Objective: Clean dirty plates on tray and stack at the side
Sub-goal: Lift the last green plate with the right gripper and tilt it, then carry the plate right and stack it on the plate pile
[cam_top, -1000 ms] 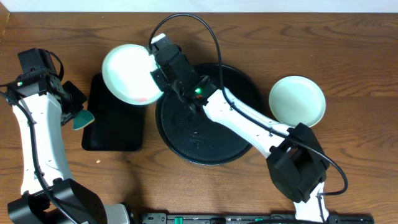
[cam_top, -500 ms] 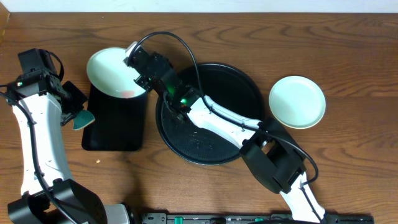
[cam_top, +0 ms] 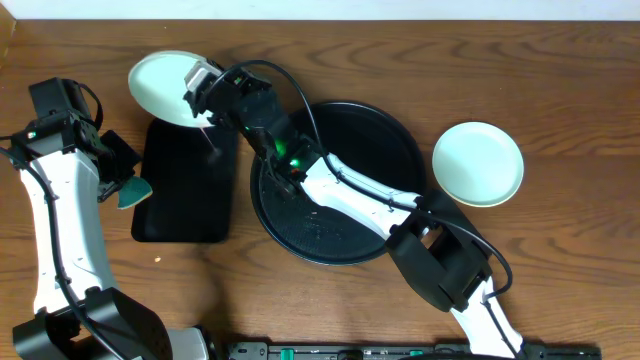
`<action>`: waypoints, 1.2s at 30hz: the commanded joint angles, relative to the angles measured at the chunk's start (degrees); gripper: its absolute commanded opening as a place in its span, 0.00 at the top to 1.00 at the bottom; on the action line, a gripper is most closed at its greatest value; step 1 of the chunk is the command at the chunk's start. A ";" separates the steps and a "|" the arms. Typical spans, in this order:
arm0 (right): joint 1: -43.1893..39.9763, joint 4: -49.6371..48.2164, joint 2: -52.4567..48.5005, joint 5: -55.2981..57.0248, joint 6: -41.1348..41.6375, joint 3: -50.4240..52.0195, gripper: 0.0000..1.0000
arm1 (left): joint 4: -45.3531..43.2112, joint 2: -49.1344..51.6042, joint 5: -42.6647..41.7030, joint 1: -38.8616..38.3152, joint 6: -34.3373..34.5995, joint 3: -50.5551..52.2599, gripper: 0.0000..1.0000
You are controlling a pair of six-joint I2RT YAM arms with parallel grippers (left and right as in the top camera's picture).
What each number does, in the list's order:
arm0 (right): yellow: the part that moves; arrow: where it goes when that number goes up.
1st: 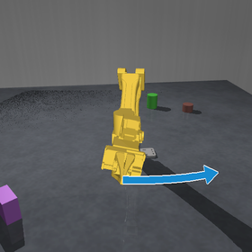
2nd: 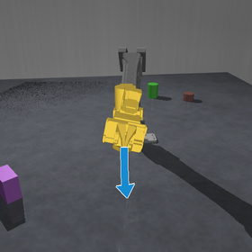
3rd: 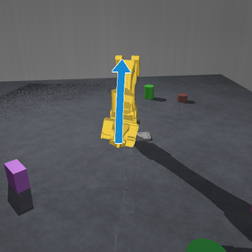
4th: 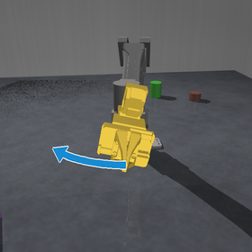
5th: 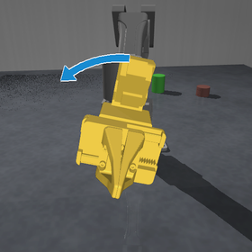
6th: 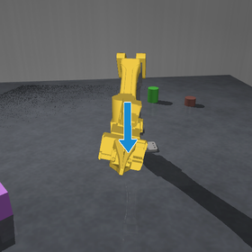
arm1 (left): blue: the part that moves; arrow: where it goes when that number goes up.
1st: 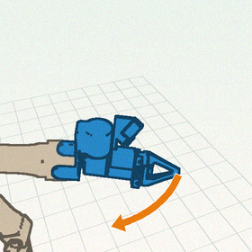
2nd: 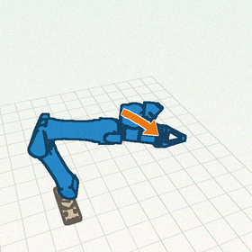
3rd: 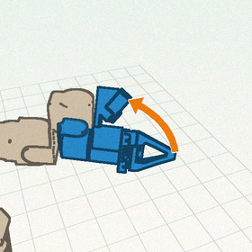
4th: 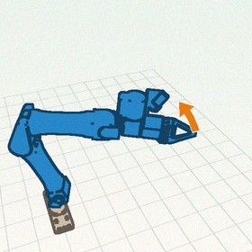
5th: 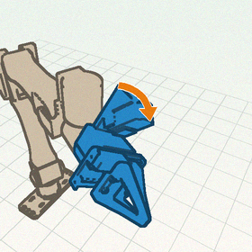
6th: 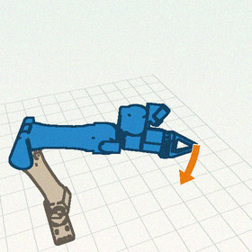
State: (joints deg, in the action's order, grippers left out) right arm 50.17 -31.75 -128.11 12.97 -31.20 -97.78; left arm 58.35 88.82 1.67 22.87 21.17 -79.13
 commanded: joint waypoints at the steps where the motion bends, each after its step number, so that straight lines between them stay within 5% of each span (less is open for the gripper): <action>1: 0.15 -3.52 0.48 0.76 -2.78 -1.05 0.99 | 0.15 -1.44 0.22 0.20 0.52 -0.28 0.93; 15: 0.13 -8.28 0.48 0.74 -6.82 -1.05 0.99 | 0.15 -1.44 0.22 0.20 0.52 -0.28 0.92; 21: 0.13 -2.03 0.48 0.74 -5.27 -1.05 0.99 | 0.13 -1.42 0.22 0.20 0.52 -0.28 0.93; 31: -0.66 6.19 2.84 1.62 23.80 -1.05 0.99 | 0.11 -1.38 0.22 0.20 0.52 -0.17 0.93; 36: -3.87 19.58 9.14 1.55 37.86 -1.05 0.99 | 0.11 -1.38 0.22 0.20 0.52 0.00 0.93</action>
State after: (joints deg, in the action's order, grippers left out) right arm 49.21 -17.28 -126.08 13.80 -7.53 -97.86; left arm 58.30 88.82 1.65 22.87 21.15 -79.11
